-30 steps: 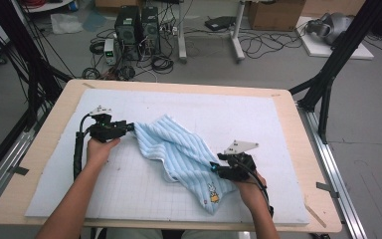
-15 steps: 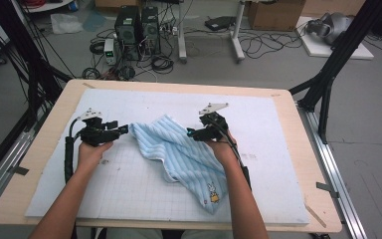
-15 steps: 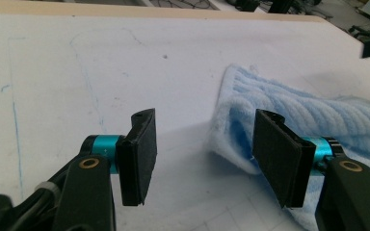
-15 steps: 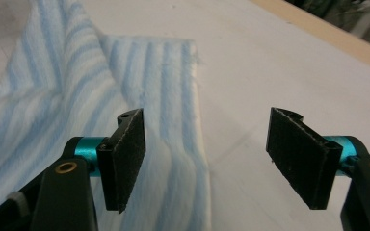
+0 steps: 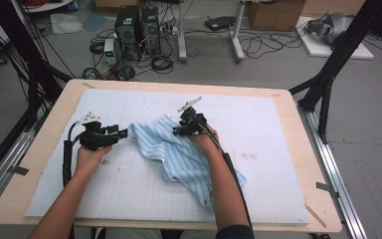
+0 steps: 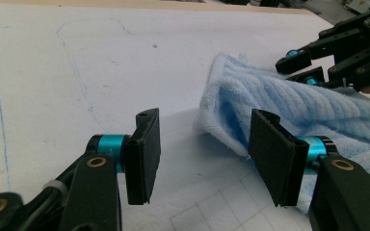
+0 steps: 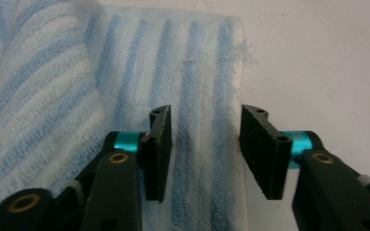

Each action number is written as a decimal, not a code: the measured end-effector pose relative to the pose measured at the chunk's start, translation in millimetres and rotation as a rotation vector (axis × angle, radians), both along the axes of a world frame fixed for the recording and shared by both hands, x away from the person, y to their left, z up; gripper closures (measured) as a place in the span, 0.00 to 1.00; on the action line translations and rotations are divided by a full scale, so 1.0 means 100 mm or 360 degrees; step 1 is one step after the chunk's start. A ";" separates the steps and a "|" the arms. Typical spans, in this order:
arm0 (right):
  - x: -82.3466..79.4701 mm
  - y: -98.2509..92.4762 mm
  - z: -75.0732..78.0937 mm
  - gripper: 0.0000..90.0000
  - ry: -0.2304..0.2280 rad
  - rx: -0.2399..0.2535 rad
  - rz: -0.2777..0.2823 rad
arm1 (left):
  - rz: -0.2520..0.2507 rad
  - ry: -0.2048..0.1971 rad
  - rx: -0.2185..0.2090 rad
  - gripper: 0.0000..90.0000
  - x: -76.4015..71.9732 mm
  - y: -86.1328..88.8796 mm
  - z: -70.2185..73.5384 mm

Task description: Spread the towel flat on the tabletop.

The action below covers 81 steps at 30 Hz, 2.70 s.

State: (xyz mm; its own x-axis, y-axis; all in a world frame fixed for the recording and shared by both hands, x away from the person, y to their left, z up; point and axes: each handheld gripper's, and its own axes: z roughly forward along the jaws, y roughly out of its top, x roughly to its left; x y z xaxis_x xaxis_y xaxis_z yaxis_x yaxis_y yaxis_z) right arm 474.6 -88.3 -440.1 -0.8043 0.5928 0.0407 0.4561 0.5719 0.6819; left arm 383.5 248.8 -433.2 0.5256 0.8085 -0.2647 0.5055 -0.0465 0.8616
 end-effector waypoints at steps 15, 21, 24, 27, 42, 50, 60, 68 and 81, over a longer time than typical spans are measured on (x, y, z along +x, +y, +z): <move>-0.24 -0.89 0.21 0.95 -0.0181 -0.0182 -0.0224 | -0.0064 0.0011 0.0028 0.51 0.01 -0.16 -0.03; -0.33 -1.20 0.22 0.95 -0.0195 -0.0223 -0.0354 | -0.0073 0.0009 -0.0018 0.52 0.04 -0.30 -0.07; -0.37 -1.25 0.16 0.87 -0.0180 -0.0275 -0.0414 | -0.0095 0.0025 -0.0047 0.52 0.08 -0.41 -0.08; -0.44 -1.31 0.18 0.77 -0.0203 -0.0155 -0.0453 | -0.0149 0.0036 -0.0053 0.52 0.13 -0.56 -0.06; -0.77 -1.60 0.19 0.56 -0.0228 0.0088 -0.0529 | -0.0264 0.0121 0.0418 0.50 0.33 -1.43 -0.15; -0.83 -1.68 0.17 0.61 -0.0186 0.0070 -0.0530 | -0.0229 0.0035 0.0515 0.95 0.38 -1.43 -0.13; -0.82 -1.58 0.16 0.63 -0.0176 0.0099 -0.0483 | 0.0041 0.0087 0.0261 0.95 0.61 -0.91 -0.12; -0.82 -1.44 0.15 0.63 -0.0168 0.0116 -0.0426 | 0.0188 0.0050 0.0194 0.95 0.76 -0.60 -0.07; -0.76 -1.11 0.09 0.61 -0.0141 0.0170 -0.0325 | 0.0124 0.0006 -0.0004 0.47 0.76 -0.49 -0.02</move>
State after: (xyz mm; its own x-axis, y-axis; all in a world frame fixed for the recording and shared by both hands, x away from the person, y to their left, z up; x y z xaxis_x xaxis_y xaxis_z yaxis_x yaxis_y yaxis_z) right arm 398.4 -199.5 -431.3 -0.6715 0.7395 0.0467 0.4906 0.3965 0.7759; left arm 459.7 199.5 -435.5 0.4602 0.8462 -0.2686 0.5106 -0.0047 0.8598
